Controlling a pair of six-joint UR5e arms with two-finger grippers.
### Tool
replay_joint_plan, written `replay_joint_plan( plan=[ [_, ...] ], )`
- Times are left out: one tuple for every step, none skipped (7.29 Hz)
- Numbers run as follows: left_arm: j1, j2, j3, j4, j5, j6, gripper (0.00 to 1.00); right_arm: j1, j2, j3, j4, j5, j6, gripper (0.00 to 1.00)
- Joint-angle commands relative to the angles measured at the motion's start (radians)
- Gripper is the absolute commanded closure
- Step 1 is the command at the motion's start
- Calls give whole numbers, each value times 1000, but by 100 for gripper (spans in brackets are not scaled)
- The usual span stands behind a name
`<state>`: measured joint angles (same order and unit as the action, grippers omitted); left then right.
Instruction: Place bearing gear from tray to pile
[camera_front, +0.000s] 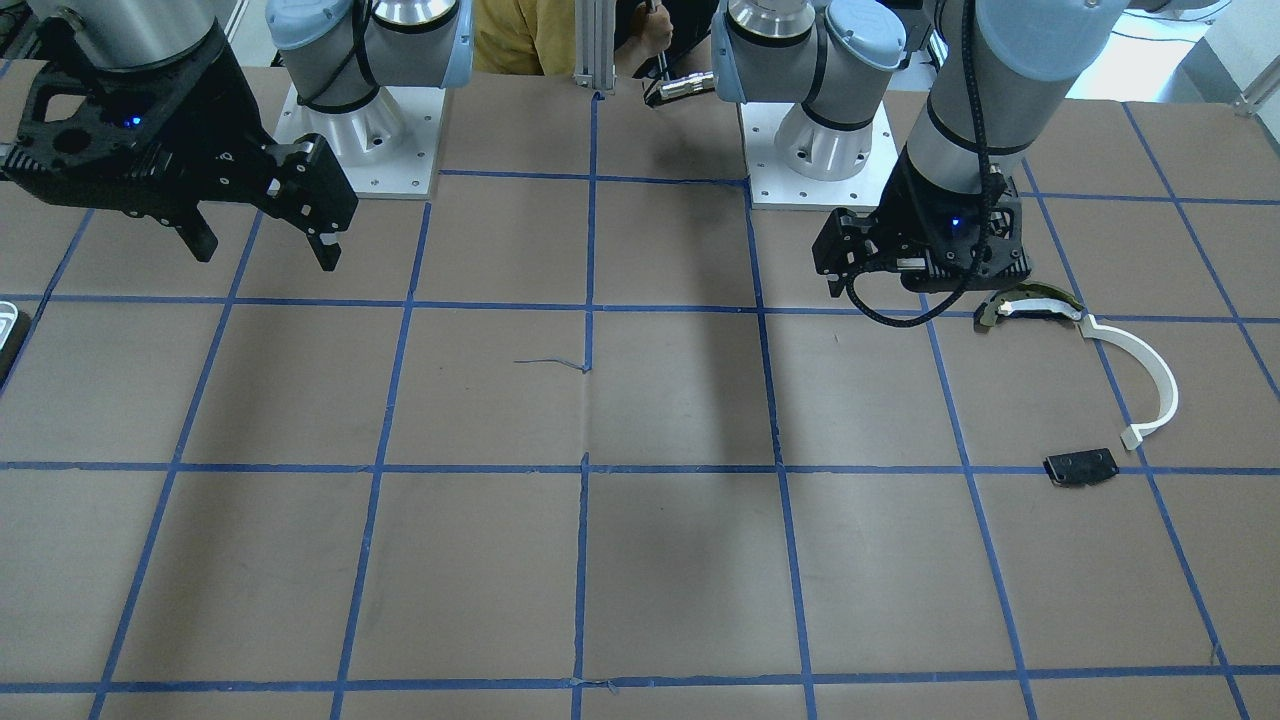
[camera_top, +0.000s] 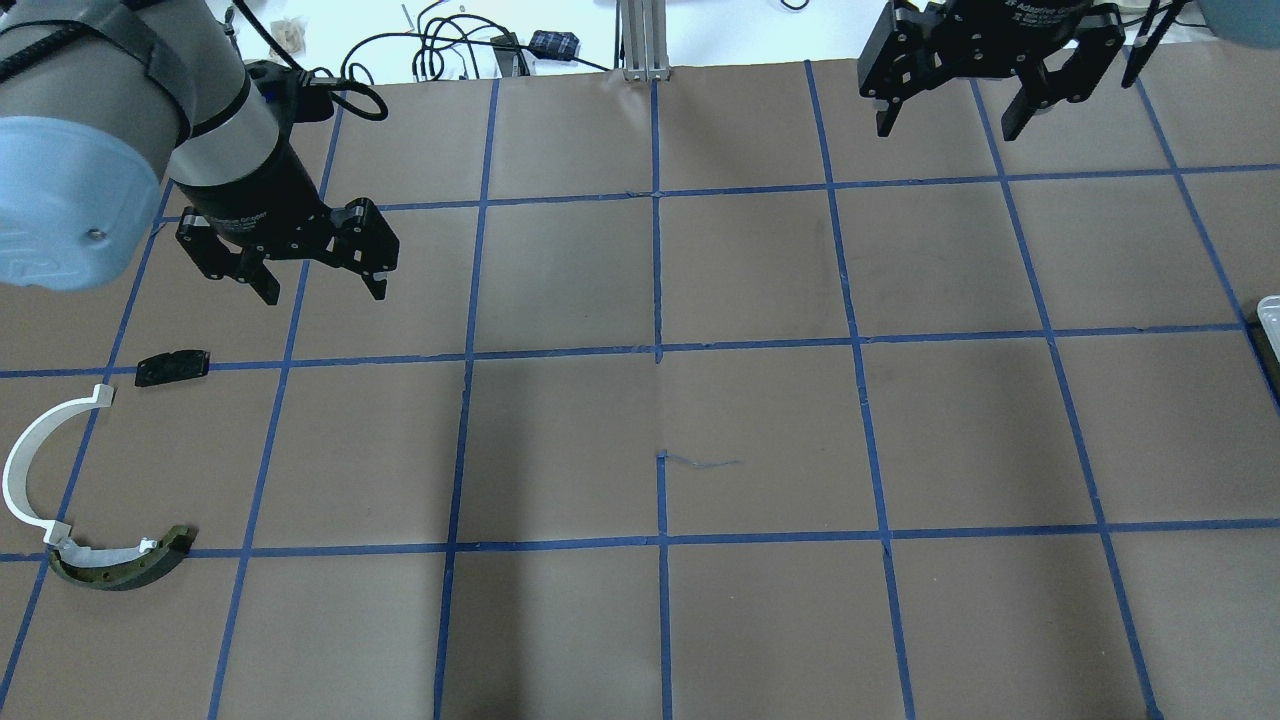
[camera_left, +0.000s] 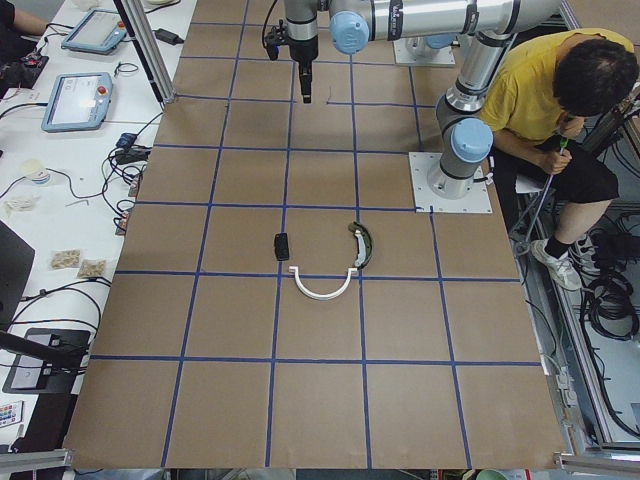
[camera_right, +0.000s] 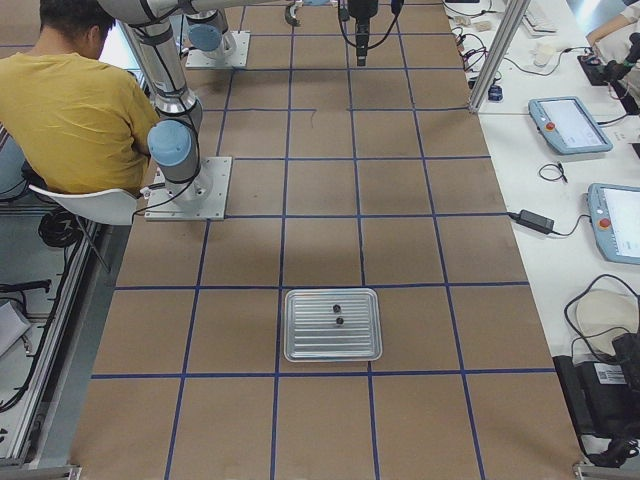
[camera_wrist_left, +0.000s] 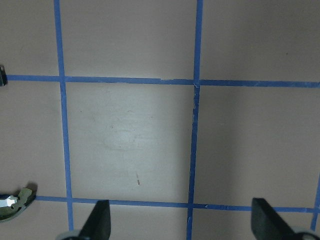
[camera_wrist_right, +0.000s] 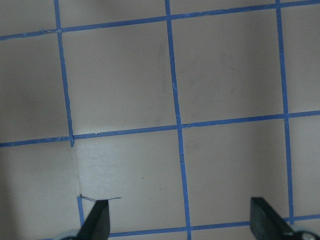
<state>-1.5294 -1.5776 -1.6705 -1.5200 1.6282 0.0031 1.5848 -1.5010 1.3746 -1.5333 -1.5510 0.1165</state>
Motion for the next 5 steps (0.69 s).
replay_joint_plan(
  plan=[
    [0, 1, 0, 0, 2, 0, 0, -11, -1, 41, -57, -9, 2, 0],
    [0, 1, 0, 1, 2, 0, 0, -26, -4, 40, -83, -20, -85, 0],
    [0, 1, 0, 1, 2, 0, 0, -69, -2, 43, -82, -17, -280, 0],
    [0, 1, 0, 1, 2, 0, 0, -148, 1, 43, -90, -2, -410, 0],
    [0, -1, 0, 1, 2, 0, 0, -239, -5, 43, -76, -6, -531, 0]
  ],
)
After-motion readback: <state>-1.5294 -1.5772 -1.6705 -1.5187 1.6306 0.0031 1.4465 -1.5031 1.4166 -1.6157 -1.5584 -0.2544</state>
